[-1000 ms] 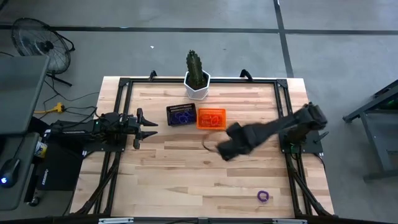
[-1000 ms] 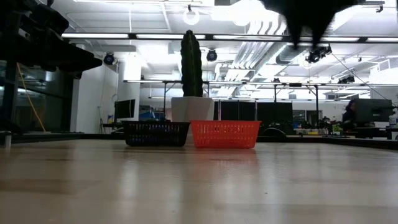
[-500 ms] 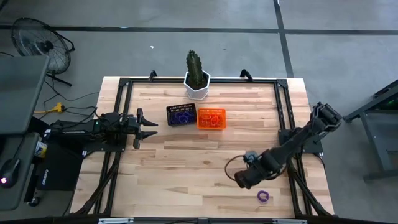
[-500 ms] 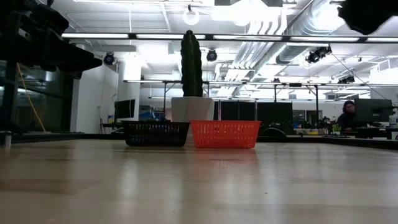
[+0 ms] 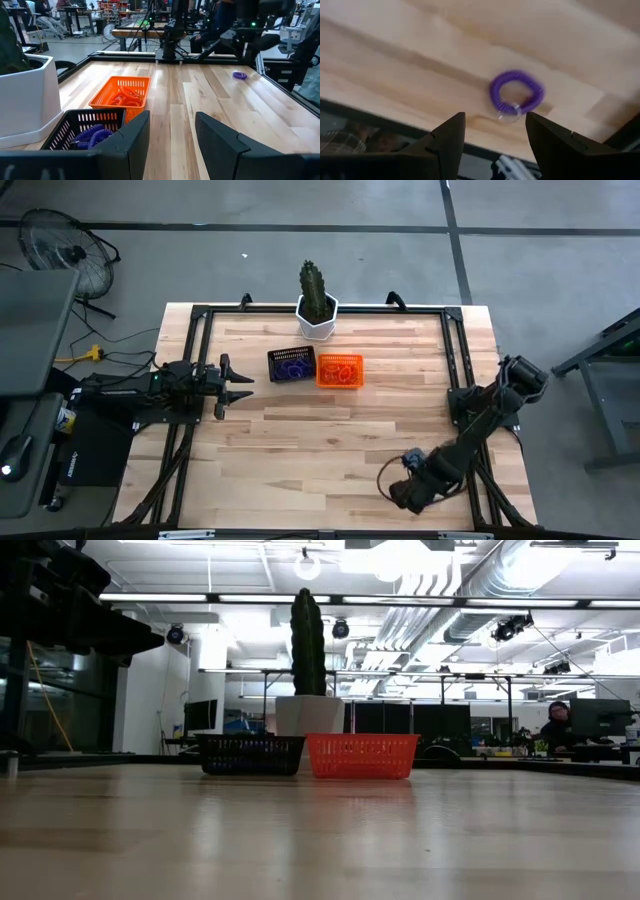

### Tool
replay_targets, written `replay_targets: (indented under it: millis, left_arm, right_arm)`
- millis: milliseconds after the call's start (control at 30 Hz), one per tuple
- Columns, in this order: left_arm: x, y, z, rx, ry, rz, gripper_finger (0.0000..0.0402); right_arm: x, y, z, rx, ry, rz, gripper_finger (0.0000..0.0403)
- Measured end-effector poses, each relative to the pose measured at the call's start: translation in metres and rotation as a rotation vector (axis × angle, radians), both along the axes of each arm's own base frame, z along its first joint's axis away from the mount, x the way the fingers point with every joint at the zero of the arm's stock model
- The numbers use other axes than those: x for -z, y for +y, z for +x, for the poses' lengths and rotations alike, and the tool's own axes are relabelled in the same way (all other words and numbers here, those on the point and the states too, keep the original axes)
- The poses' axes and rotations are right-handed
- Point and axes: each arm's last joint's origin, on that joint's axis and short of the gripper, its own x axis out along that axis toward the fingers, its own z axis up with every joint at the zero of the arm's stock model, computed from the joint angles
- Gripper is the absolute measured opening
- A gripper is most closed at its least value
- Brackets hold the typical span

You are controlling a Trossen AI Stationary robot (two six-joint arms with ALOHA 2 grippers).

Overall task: Sort spring keychains
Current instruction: Put the purple spring keychain in the black bin

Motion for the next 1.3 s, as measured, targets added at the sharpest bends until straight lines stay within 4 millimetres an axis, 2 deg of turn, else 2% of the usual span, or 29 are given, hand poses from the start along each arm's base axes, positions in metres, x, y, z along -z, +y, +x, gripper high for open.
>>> replay_targets:
  millis: [200,367,800,1000,1300]
  left_arm:
    - [0.0,0.0,0.0,0.0,0.0,0.0,0.0156]
    - [0.0,0.0,0.0,0.0,0.0,0.0,0.0156]
    - [0.0,0.0,0.0,0.0,0.0,0.0,0.0156]
    - [0.0,0.0,0.0,0.0,0.0,0.0,0.0156]
    - [0.0,0.0,0.0,0.0,0.0,0.0,0.0156]
  right_arm:
    - [0.018,0.022,-0.007,-0.007,0.005,-0.004,0.0204]
    - [0.031,0.03,-0.012,-0.024,0.032,-0.044,0.0204]
    - [0.037,0.028,-0.009,-0.079,-0.048,-0.136,0.0204]
    - [0.051,0.034,-0.006,-0.143,-0.025,-0.113,0.0204]
    - [0.071,0.04,-0.001,-0.118,-0.013,-0.114,0.0204]
